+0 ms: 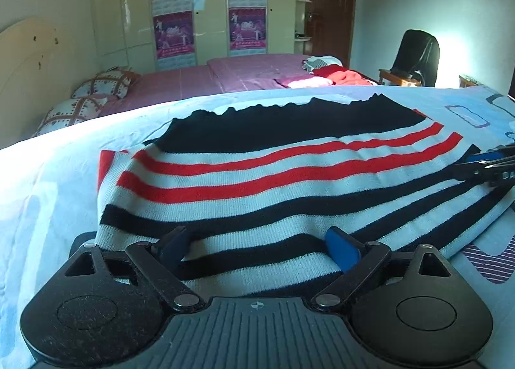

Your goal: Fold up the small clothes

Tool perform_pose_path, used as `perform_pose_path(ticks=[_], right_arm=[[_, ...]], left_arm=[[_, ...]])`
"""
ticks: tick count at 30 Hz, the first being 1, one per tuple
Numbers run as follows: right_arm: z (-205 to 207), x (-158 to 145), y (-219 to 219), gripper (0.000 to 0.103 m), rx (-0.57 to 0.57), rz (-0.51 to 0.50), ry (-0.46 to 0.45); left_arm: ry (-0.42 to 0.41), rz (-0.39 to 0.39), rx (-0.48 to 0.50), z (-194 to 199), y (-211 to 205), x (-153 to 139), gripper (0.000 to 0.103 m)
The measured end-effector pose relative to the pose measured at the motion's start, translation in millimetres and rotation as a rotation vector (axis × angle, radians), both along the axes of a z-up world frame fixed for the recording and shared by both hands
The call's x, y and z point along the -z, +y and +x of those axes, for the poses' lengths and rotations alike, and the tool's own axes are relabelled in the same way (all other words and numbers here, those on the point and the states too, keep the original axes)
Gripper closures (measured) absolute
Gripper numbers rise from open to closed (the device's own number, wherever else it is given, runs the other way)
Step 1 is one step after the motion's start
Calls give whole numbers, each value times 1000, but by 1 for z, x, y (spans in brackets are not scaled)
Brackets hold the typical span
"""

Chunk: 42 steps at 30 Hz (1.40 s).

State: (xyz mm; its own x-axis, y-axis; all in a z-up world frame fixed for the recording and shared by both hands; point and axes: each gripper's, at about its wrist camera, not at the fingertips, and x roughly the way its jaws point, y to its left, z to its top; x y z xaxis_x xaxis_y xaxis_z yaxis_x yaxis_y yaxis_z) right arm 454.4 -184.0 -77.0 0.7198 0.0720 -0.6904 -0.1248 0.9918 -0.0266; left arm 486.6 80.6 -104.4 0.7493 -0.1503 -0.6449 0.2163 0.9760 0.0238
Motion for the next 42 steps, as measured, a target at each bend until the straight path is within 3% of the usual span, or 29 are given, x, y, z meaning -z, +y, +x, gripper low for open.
perform_pose_path(ticks=[6,9,12,16,21,25,27,29,31,33,36,38,40,42], right_arm=[[-30,-23,19,64,-100,46,-83],[-35,-24,40,63,-164,72,-77],[-37,-14,58,62,-196,37,-43],[-43,-1,50,62,-149,-29,-13],[-49,6,3,62,-34,-18,2],[-50,2,-4,61,-48,-7,5],[-57,-5,-8,60,-41,17,-35],[-65,-9,-12,59,-38,42,-72],[-64,-1,-14,59,-32,32,-47],[-56,12,-16,60,-9,14,21],[-61,-1,-13,59,-2,27,-14],[-66,-8,-11,59,-17,51,-50],[-67,-11,-7,59,-27,60,-65],[-66,-13,-5,60,-35,100,-73]], left_arm=[[-42,6,-31,-11,-12,-18,12],[-53,10,-7,-16,-26,-24,12],[-18,29,-9,-19,-31,-16,12],[6,39,-58,-31,-14,-2,12],[10,-21,-128,-48,27,4,11],[9,35,-139,-64,32,4,12],[3,23,-170,-77,37,-1,12],[8,-46,-209,-88,48,-2,12],[41,-152,-253,-90,62,3,12],[57,-301,-293,-89,76,10,12],[56,-540,-346,-89,98,15,12],[62,-666,-376,-86,108,24,21],[81,-776,-435,-82,117,38,44],[67,-856,-478,-79,122,49,47]])
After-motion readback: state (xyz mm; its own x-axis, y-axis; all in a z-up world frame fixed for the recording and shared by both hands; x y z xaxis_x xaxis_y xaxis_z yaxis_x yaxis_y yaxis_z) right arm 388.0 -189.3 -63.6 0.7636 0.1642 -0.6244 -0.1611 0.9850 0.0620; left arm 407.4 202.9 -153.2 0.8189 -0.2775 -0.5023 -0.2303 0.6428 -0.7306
